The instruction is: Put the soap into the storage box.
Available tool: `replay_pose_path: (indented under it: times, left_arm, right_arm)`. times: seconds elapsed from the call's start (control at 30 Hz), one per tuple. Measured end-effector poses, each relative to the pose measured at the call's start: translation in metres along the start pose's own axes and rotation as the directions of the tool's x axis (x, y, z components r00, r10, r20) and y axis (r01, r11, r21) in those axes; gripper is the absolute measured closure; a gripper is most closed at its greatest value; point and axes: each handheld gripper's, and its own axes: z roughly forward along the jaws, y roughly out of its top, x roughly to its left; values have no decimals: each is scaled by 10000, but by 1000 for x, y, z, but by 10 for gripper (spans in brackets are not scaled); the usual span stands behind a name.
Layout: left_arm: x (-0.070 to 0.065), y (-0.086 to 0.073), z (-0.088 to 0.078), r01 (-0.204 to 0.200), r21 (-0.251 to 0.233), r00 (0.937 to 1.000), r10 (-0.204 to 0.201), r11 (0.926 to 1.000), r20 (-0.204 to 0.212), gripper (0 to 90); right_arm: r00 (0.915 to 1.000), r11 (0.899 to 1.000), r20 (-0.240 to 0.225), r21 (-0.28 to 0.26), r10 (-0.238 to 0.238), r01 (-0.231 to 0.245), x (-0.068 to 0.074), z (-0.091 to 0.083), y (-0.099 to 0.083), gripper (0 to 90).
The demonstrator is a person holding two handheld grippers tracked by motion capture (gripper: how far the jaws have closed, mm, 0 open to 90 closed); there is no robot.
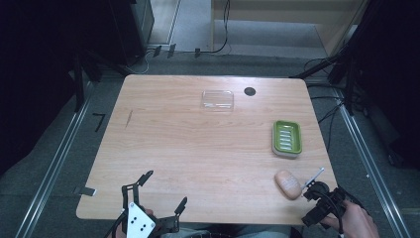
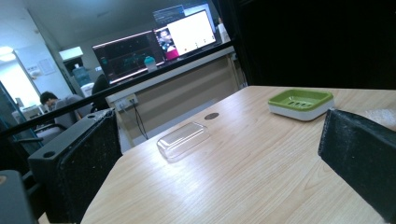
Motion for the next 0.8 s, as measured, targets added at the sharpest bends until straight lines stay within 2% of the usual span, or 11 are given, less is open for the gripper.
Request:
replay_pose_path:
  times: [0.23,0.33,0.43,0.47,0.6,0.63,0.67,0.8]
  left_arm:
    - [0,0,2,45,-40,10000,-45,10000,7,0]
    - [-3,1,4,-216,28,9995,215,9998,246,0]
    - [-1,0,3,-41,17,10000,41,10000,66,0]
    - [0,0,3,11,-19,10000,-11,10000,37,0]
    - [-1,0,2,-114,12,9998,114,9999,152,0]
    - [-1,0,2,-84,13,9999,83,10000,109,0]
    - [0,0,1,-25,-7,10000,25,10000,43,0]
    - [0,0,1,-49,21,10000,49,10000,52,0]
  right_arm:
    - [9999,9994,116,-344,-53,57,2,-4,2,26]
    - [9998,9989,151,-443,-142,148,3,-4,4,27]
    - [9999,9992,135,-398,-79,84,6,-6,6,26]
    - [9996,9984,126,-506,-242,248,5,-5,7,26]
    - [9991,9978,204,-545,-375,386,7,-7,14,19]
    - [9994,9981,211,-553,-268,279,8,-8,15,19]
    - [9989,9975,234,-575,-402,415,8,-9,17,15]
    - [9986,9969,257,-624,-456,471,10,-11,25,8]
